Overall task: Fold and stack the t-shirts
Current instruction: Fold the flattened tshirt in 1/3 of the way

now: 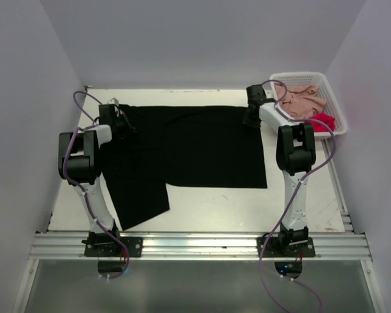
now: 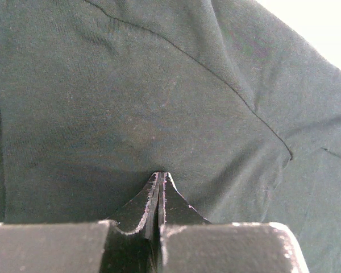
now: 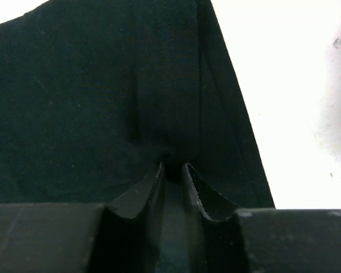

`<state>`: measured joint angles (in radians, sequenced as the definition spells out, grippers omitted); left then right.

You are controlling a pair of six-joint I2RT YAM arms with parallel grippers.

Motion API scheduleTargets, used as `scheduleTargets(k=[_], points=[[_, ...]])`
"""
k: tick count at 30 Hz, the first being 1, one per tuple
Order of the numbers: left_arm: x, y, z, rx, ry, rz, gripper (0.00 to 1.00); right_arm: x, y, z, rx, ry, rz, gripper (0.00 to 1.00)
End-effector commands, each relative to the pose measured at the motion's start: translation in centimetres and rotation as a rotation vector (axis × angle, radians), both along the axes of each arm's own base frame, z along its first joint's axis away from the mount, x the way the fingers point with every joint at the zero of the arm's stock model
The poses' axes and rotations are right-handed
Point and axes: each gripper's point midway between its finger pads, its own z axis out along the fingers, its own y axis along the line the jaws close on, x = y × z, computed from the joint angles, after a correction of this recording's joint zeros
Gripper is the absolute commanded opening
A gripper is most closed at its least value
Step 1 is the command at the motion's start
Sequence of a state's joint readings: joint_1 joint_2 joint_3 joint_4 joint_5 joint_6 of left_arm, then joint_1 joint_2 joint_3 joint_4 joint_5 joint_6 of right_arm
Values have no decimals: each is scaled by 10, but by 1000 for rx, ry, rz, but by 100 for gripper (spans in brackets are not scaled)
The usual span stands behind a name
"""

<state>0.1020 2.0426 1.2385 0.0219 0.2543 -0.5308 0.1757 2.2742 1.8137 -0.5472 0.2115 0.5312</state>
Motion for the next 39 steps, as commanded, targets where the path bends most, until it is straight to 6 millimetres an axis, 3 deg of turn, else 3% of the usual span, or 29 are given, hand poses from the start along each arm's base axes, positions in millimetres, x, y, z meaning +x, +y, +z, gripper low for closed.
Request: scheduleTargets(k=[1, 6, 12, 21, 23, 24, 27, 29, 32, 39], points=[[1, 19, -4, 68, 14, 44, 0, 4, -8, 15, -26, -27, -18, 20], [-2, 19, -9, 67, 25, 46, 0, 6, -24, 39, -100, -73, -50, 10], [-2, 20, -9, 69, 26, 52, 0, 8, -38, 66, -175, -115, -67, 5], [-2, 22, -12, 75, 33, 58, 0, 11, -48, 76, -249, -116, -63, 4], [-1, 23, -12, 77, 31, 59, 0, 12, -48, 75, -280, -111, -46, 9], [-1, 22, -12, 77, 31, 58, 0, 12, -51, 76, -300, -106, -49, 27], [-2, 24, -12, 78, 33, 60, 0, 10, -51, 77, -315, -104, -41, 49], [-1, 25, -12, 79, 31, 62, 0, 9, -47, 81, -306, -114, -32, 58], [-1, 25, -10, 81, 28, 61, 0, 8, -42, 85, -288, -130, -14, 60], [-1, 25, -8, 81, 23, 59, 0, 0, -39, 123, -285, -220, -28, 60]])
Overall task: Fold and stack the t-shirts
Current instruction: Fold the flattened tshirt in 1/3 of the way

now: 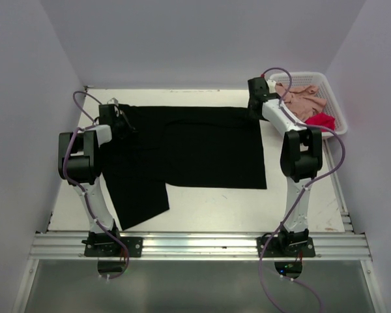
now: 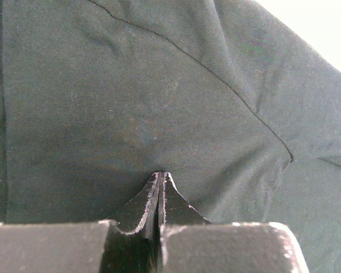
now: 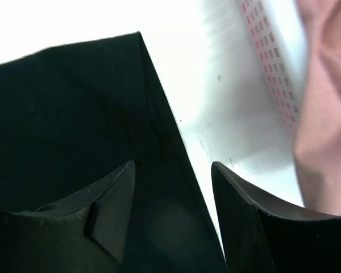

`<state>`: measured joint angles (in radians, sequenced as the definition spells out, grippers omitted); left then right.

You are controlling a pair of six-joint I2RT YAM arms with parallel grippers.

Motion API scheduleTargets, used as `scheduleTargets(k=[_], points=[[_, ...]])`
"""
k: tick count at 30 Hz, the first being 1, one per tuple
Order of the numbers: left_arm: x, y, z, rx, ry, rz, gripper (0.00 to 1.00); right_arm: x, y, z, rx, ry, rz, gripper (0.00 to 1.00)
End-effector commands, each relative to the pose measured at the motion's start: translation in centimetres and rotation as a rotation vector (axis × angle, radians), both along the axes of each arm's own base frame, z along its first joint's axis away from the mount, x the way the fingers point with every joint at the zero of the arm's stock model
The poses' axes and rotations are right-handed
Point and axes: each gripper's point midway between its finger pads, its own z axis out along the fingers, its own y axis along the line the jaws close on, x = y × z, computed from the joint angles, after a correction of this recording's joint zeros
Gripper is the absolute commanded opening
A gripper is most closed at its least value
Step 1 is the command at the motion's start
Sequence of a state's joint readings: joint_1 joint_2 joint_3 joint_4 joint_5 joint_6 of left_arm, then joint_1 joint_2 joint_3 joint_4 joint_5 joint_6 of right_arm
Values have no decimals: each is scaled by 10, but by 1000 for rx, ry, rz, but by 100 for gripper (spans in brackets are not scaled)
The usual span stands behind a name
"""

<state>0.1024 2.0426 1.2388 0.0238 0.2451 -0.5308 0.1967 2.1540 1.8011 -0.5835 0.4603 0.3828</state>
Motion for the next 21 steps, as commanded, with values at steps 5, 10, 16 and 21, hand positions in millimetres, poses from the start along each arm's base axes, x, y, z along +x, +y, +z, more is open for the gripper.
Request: scheduleTargets(k=[5, 10, 16, 21], points=[[-3, 22, -8, 72, 25, 53, 0, 4, 3, 78, -29, -178, -12, 60], [-3, 22, -7, 71, 25, 52, 0, 20, 23, 41, 38, -103, 46, 35], [-4, 22, -7, 71, 25, 52, 0, 40, 46, 5, 134, -42, 78, 0], [-3, 22, -8, 69, 26, 52, 0, 40, 49, -23, 143, 4, 78, 0]])
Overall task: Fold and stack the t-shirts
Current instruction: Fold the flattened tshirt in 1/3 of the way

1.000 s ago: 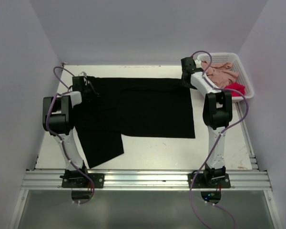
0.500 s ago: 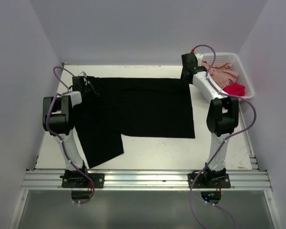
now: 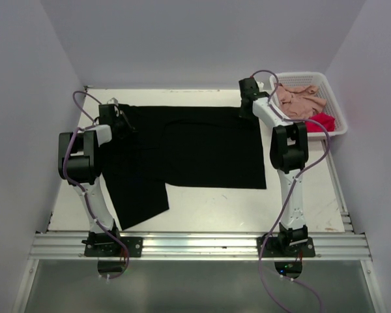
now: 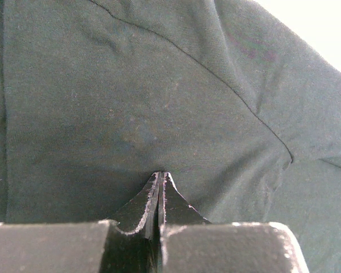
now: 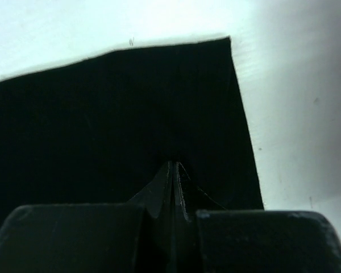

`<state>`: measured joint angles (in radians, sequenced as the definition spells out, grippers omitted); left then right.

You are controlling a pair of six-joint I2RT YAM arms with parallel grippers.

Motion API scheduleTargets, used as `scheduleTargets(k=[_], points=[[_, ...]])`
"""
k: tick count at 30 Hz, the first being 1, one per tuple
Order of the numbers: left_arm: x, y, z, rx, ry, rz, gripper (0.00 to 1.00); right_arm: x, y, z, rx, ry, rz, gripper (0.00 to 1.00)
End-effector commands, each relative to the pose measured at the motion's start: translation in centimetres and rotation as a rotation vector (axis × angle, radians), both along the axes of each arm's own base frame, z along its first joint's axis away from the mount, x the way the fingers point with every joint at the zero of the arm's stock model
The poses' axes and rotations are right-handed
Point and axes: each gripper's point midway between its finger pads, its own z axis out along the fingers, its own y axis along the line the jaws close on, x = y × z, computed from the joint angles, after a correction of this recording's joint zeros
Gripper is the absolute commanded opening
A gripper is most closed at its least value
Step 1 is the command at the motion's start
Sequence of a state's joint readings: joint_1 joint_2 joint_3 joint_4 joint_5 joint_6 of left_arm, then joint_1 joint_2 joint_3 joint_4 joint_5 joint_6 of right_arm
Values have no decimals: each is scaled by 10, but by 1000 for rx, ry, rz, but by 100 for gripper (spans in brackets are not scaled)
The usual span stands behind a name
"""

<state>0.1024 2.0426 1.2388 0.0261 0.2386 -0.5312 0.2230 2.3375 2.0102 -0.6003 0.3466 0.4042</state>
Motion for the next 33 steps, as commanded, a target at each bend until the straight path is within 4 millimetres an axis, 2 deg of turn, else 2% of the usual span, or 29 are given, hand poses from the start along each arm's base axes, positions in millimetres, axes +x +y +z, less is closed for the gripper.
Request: scheduleTargets(k=[1, 3, 4, 14, 15, 22, 23, 24, 25, 26, 27, 28, 30, 31, 33], points=[[-4, 21, -9, 64, 30, 47, 0, 0, 4, 0, 34, 14, -2, 0], [-4, 21, -9, 65, 30, 48, 0, -4, 3, 0, 32, 16, -5, 0], [-5, 21, -9, 65, 31, 48, 0, -11, 0, -6, 25, 34, -9, 0], [-4, 21, -9, 66, 30, 49, 0, -35, -28, 6, -82, 27, -84, 0], [-11, 21, -14, 64, 63, 49, 0, -37, -30, 7, -96, 28, -91, 0], [-10, 21, -11, 65, 61, 50, 0, -50, -44, 6, -149, 47, -135, 0], [-9, 21, -10, 66, 59, 50, 0, -53, -44, 8, -149, 46, -137, 0], [-9, 21, -9, 65, 57, 49, 0, -53, -44, 18, -142, 24, -138, 0], [-8, 20, -4, 63, 47, 47, 0, -60, -47, 19, -146, 23, -145, 0], [-6, 20, 1, 63, 30, 46, 0, -58, -47, 28, -140, -17, -152, 0], [-5, 18, 8, 56, 10, 38, 0, -59, -49, 57, -127, -86, -163, 0], [-5, 18, 20, 56, -14, 36, 0, -68, -52, 55, -134, -85, -160, 0], [3, 17, 43, 55, -93, 30, 0, -73, -54, 76, -122, -151, -164, 0], [4, 16, 63, 55, -136, 29, 0, -78, -55, 98, -109, -195, -163, 0], [1, 12, 83, 52, -169, 18, 0, -94, -53, 102, -89, -195, -144, 0]])
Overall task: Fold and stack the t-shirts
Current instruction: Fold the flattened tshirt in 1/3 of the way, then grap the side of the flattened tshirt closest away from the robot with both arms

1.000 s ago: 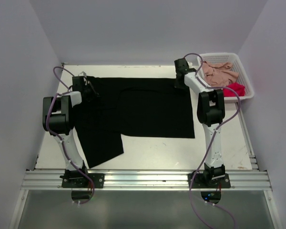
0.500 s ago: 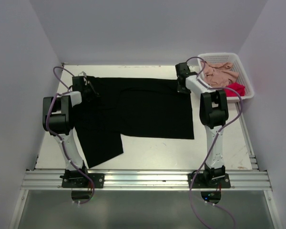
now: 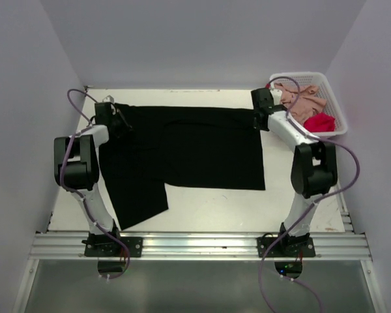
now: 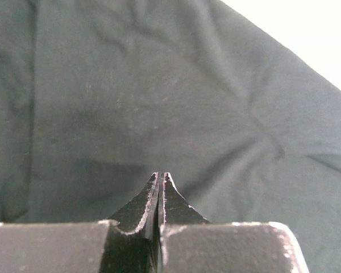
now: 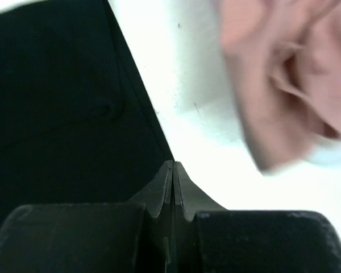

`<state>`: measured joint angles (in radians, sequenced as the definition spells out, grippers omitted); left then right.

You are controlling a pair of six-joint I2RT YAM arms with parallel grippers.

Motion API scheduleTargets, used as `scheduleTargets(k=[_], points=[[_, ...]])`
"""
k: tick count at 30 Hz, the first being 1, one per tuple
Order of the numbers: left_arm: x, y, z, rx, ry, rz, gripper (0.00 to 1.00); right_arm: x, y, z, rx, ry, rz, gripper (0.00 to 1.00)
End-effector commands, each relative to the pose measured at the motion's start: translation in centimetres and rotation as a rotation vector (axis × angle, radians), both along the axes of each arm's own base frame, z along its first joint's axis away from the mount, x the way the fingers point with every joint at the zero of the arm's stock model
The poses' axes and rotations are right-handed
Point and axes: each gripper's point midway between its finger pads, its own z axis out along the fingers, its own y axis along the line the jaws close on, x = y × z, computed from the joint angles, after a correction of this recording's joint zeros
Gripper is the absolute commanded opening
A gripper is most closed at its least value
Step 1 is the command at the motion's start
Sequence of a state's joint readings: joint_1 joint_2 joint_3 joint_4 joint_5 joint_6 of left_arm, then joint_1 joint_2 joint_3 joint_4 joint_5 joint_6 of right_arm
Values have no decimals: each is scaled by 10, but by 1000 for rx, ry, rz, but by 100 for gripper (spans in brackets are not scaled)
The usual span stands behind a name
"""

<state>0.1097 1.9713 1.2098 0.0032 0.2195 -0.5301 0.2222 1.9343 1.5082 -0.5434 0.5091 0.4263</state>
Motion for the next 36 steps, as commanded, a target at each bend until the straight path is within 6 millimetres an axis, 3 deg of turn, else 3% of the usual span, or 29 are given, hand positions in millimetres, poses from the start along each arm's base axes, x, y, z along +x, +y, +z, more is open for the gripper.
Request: scheduleTargets(k=[1, 3, 4, 5, 6, 7, 8, 9, 10, 11, 12, 13, 15, 17, 19, 24, 28, 33, 35, 36], points=[[4, 5, 86, 45, -187, -5, 0, -10, -3, 76, 41, -219, -11, 0], [-11, -3, 98, 61, -179, -23, 0, -23, 7, 79, 80, -224, 35, 0], [-22, -6, 115, 73, -201, -28, 0, -36, 11, 71, 92, -201, 57, 3], [-35, -15, 114, 79, -167, -43, 4, -45, 25, 80, 150, -213, 123, 7], [-45, -19, 116, 80, -154, -48, 9, -53, 31, 78, 175, -199, 149, 14], [-61, -24, 124, 83, -157, -55, 15, -65, 35, 68, 186, -164, 171, 31], [-77, -28, 117, 84, -105, -66, 33, -79, 42, 68, 201, -140, 196, 38], [-89, -36, 115, 91, -76, -80, 40, -88, 46, 64, 208, -120, 210, 44], [-105, -37, 115, 85, -55, -81, 44, -97, 53, 60, 222, -100, 232, 53], [-125, -50, 108, 77, -1, -120, 51, -112, 53, 49, 214, -61, 239, 57], [-137, -60, 106, 64, 22, -150, 52, -122, 61, 54, 214, -72, 264, 60], [-153, -67, 108, 44, 30, -170, 54, -134, 59, 46, 205, -53, 259, 63], [-180, -81, 105, 8, 82, -214, 56, -150, 64, 54, 224, -78, 283, 66], [-207, -89, 107, 4, 131, -250, 57, -164, 64, 48, 246, -62, 286, 68], [-223, -97, 117, 0, 145, -280, 58, -172, 64, 56, 270, -92, 293, 69], [-272, -99, 123, 78, 271, -294, 63, -187, 69, 54, 315, -108, 338, 72], [-311, -102, 94, 90, 438, -284, 63, -193, 78, 49, 364, -91, 380, 73], [-367, -131, 48, 113, 630, -371, 61, -199, 81, 44, 381, -83, 406, 75], [-381, -135, 33, 213, 703, -426, 60, -202, 82, 41, 390, -82, 415, 75], [-379, -130, 30, 277, 707, -418, 60, -203, 83, 42, 393, -87, 418, 75]])
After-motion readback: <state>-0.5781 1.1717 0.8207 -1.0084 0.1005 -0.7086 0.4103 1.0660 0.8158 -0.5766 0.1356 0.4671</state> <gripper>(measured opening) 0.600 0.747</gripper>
